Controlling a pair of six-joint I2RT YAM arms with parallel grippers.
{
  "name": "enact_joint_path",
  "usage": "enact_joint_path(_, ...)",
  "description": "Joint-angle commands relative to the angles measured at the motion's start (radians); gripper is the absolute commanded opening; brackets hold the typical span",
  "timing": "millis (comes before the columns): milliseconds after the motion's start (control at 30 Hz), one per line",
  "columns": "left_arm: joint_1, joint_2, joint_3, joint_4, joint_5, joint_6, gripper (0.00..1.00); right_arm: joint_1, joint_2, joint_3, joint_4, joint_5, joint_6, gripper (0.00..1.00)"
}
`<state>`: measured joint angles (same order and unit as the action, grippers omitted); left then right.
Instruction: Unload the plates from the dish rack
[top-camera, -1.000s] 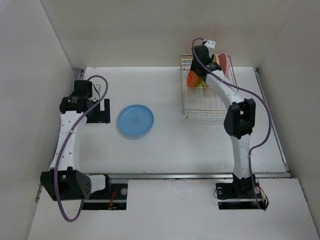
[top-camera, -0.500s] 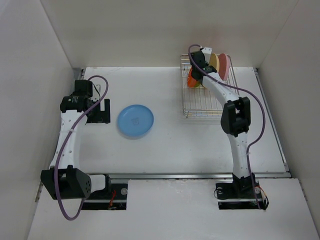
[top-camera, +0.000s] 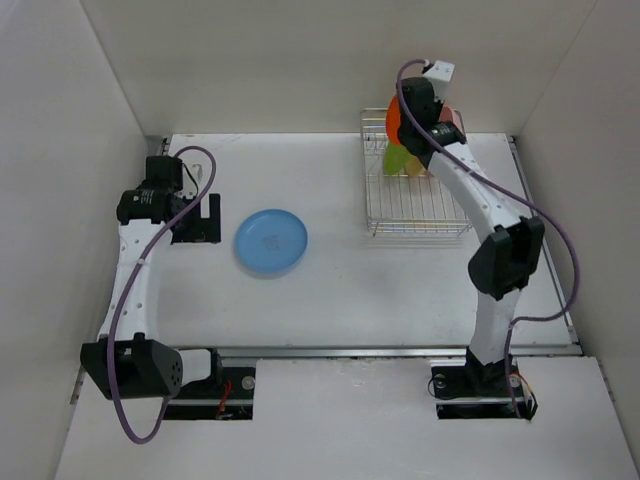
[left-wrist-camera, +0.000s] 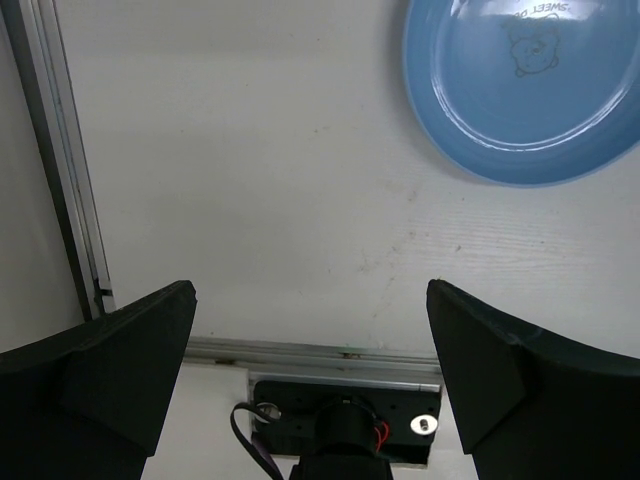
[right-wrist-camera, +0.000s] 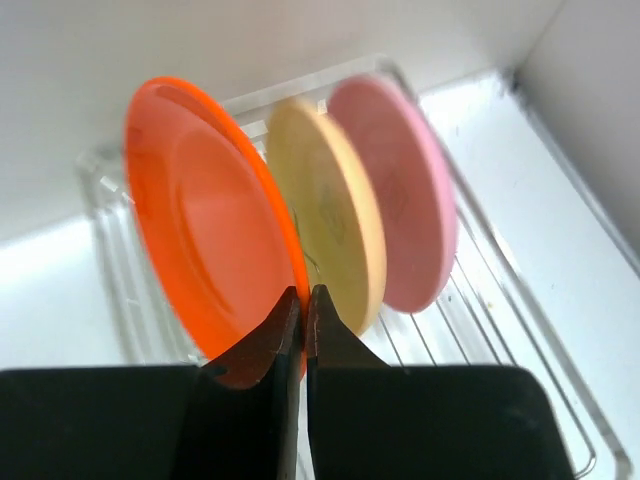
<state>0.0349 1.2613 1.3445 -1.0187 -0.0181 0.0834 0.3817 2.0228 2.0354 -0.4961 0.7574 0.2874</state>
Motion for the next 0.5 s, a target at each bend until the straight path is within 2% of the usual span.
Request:
enact_joint_path(0, 0.005, -0.023, 0.067, -0.037, 0.056, 0.032, 1.0, 0.042, -0.171, 0.025, 0.102, 0.059, -0.042, 0.0)
enact_joint_path(100, 0.005, -0.045, 0.093, -0.058, 0.111, 0.073, 1.0, 0.1, -0.266, -0.056, 0.113, 0.01, -0.06, 0.0)
enact_joint_path(233, 0.005, -0.071, 0.128, -0.078, 0.32, 0.136, 1.0, 0.135, -0.378, -0.24, 0.168, -0.445, -0.06, 0.0)
enact_joint_path(267, 0.005, -0.071, 0.128, -0.078, 0.355, 0.147, 1.0, 0.149, -0.395, -0.285, 0.194, -0.657, -0.039, 0.0)
enact_joint_path(367, 0.005, -0.071, 0.137, -0.069, 0.481, 0.167, 1.0, 0.183, -0.43, -0.463, 0.358, -0.925, 0.022, 0.0)
enact_joint_path(400, 0.005, -0.071, 0.137, -0.054, 0.51, 0.179, 1.0, 0.193, -0.431, -0.534, 0.405, -1.063, 0.035, 0.0)
enact_joint_path(467, 0.005, -0.059, 0.116, -0.031, 0.582, 0.19, 1.0, 0.218, -0.411, -0.587, 0.537, -1.173, 0.076, 0.0)
